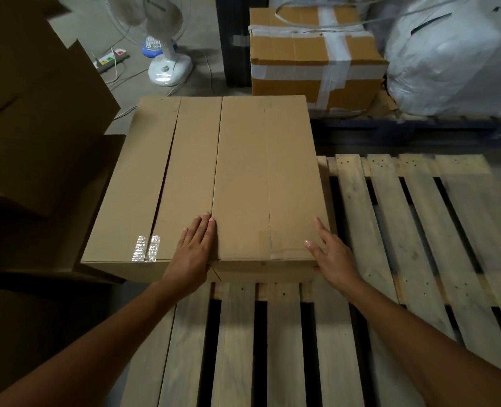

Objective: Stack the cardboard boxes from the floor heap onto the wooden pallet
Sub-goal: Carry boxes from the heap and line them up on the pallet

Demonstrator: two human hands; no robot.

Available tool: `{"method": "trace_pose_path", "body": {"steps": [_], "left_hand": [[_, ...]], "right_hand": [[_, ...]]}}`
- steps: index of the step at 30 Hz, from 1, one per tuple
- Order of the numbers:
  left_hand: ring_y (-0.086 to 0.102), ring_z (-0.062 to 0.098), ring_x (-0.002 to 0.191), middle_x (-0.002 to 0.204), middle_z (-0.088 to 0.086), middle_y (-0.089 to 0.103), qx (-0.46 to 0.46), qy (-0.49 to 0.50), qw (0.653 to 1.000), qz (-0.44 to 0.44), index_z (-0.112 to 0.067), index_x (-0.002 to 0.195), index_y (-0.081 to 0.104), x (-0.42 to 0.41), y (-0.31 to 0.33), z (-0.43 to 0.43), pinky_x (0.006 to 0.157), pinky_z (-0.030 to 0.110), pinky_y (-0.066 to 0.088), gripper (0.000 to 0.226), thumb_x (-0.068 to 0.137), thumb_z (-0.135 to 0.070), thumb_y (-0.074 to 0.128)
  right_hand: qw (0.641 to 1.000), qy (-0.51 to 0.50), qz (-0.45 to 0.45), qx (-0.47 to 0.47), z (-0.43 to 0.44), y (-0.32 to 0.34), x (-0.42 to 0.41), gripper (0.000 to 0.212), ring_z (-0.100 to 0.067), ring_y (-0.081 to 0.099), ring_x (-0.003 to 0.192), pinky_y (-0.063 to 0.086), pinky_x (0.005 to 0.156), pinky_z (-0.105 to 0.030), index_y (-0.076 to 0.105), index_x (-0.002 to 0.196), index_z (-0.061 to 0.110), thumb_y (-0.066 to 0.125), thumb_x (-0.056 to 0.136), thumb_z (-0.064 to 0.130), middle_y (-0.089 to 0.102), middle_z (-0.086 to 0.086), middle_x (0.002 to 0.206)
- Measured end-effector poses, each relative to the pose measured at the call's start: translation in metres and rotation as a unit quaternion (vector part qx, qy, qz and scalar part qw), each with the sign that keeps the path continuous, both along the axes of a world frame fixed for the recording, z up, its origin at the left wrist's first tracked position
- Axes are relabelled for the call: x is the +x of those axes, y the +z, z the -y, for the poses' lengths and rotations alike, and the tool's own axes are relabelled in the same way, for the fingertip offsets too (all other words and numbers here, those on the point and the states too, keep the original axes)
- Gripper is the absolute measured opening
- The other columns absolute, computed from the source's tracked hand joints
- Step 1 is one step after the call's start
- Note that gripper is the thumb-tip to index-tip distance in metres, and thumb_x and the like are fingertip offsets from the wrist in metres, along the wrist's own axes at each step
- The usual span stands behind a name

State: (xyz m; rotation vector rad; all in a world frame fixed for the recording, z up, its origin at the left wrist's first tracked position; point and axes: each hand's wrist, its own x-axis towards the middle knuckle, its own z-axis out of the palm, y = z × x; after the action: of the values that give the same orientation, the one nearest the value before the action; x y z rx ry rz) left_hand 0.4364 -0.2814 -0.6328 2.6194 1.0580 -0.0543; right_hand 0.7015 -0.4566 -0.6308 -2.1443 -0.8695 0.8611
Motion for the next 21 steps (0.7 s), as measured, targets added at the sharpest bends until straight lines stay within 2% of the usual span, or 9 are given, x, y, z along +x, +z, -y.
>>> {"method": "trace_pose_path", "body": {"steps": [5, 10, 13, 21], "left_hand": [[-0.017, 0.018, 0.151, 0.161, -0.003, -0.019, -0.013, -0.013, 1.0, 0.016, -0.013, 0.156, -0.009, -0.003, 0.003, -0.003, 0.122, 0.036, -0.005, 0.103, 0.088, -0.005, 0.068], [-0.005, 0.022, 0.153, 0.164, 0.0, -0.006, -0.016, -0.045, 0.998, 0.028, -0.008, 0.158, 0.003, -0.007, 0.003, -0.006, 0.126, 0.043, 0.009, 0.103, 0.083, -0.008, 0.074], [-0.001, 0.023, 0.154, 0.166, 0.005, 0.002, -0.018, -0.053, 0.998, 0.035, -0.008, 0.158, 0.008, -0.008, 0.004, -0.008, 0.126, 0.043, 0.009, 0.101, 0.084, -0.016, 0.076], [-0.003, 0.015, 0.152, 0.166, 0.002, 0.003, -0.032, -0.041, 0.997, 0.06, -0.011, 0.159, 0.011, -0.007, 0.007, -0.008, 0.125, 0.038, 0.008, 0.099, 0.085, -0.017, 0.077]], "right_hand": [[1.0, -0.013, -0.001, 0.005, 0.003, 0.005, -0.009, 0.067, -0.025, 0.034, 0.145, 0.036, 0.115, -0.046, 0.015, 0.156, 0.04, 0.053, 0.102, 0.036, 0.033, -0.007, 0.16], [0.998, -0.048, -0.021, 0.023, 0.004, 0.0, -0.012, 0.067, -0.024, 0.032, 0.146, 0.034, 0.116, -0.043, 0.017, 0.157, 0.038, 0.055, 0.102, 0.031, 0.03, -0.005, 0.162], [0.998, -0.048, -0.037, 0.028, 0.001, 0.002, -0.009, 0.068, -0.024, 0.03, 0.147, 0.037, 0.115, -0.051, 0.016, 0.156, 0.039, 0.056, 0.101, 0.031, 0.029, -0.004, 0.162], [0.999, -0.006, -0.042, 0.016, 0.009, 0.012, -0.003, 0.072, -0.023, 0.028, 0.148, 0.035, 0.117, -0.05, 0.016, 0.157, 0.037, 0.058, 0.1, 0.031, 0.028, 0.0, 0.162]]}}
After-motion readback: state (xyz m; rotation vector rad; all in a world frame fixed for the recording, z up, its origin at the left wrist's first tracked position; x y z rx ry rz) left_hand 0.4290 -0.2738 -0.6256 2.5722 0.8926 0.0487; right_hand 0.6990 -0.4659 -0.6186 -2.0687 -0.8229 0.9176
